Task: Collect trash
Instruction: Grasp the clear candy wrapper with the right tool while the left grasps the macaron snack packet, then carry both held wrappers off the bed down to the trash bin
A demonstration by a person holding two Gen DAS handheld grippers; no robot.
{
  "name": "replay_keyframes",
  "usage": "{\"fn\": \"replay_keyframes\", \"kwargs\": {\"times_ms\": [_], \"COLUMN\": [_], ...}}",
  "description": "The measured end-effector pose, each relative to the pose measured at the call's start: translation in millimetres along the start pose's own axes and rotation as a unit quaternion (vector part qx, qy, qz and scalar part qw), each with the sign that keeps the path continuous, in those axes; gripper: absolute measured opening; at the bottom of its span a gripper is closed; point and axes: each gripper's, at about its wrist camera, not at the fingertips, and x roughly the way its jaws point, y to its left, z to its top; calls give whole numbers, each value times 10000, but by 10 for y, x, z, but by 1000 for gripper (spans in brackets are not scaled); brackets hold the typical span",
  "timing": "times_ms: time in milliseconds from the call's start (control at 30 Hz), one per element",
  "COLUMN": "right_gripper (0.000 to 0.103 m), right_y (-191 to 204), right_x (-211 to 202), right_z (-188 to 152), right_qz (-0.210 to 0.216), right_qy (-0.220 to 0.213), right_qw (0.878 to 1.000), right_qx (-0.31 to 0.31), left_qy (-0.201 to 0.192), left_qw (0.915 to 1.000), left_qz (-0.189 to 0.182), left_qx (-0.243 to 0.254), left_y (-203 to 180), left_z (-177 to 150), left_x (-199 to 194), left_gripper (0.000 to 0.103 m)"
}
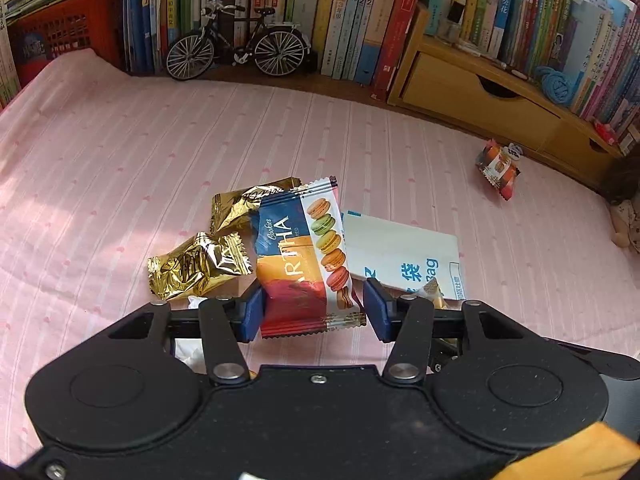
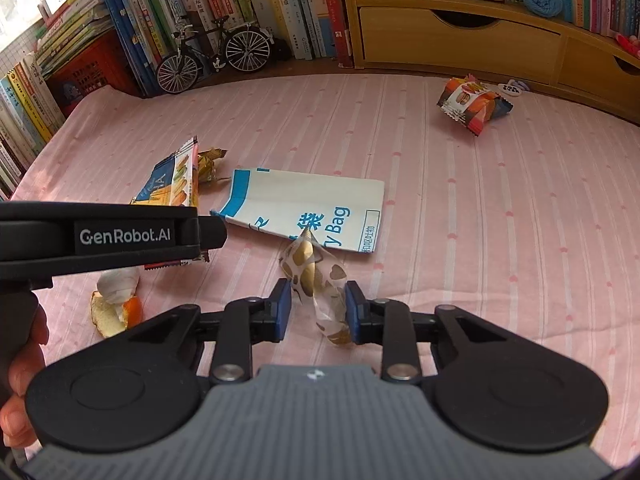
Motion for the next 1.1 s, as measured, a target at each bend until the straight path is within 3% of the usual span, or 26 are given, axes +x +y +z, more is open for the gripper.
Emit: {"fn": "replay_keyframes", "kwargs": {"times_ms": [267, 633, 867, 1100], "right_gripper": [19, 18, 17, 17], "right_y": [10, 102, 405, 923], "right_x": [-103, -572, -1195, -2046], "right_z": [-36, -233, -495, -985], "right_qz": [3, -238, -535, -842], "right_qy": [15, -343, -868, -1545], "right_qw": [9999, 9977, 9925, 9779], "right_qx": [154, 537, 676, 1132], "left_qy": [-97, -355, -504, -699], "left_qw": [9999, 9983, 9960, 9879], "left_qz": [-64, -141, -453, -920], "left_qx": [65, 429, 576, 1033], "left_y": [-22, 49, 312, 774], "left_z": [-9, -248, -580, -1076], "left_x": [-244, -833, -1487, -2414], "left_gripper": [49, 48, 48, 48]}}
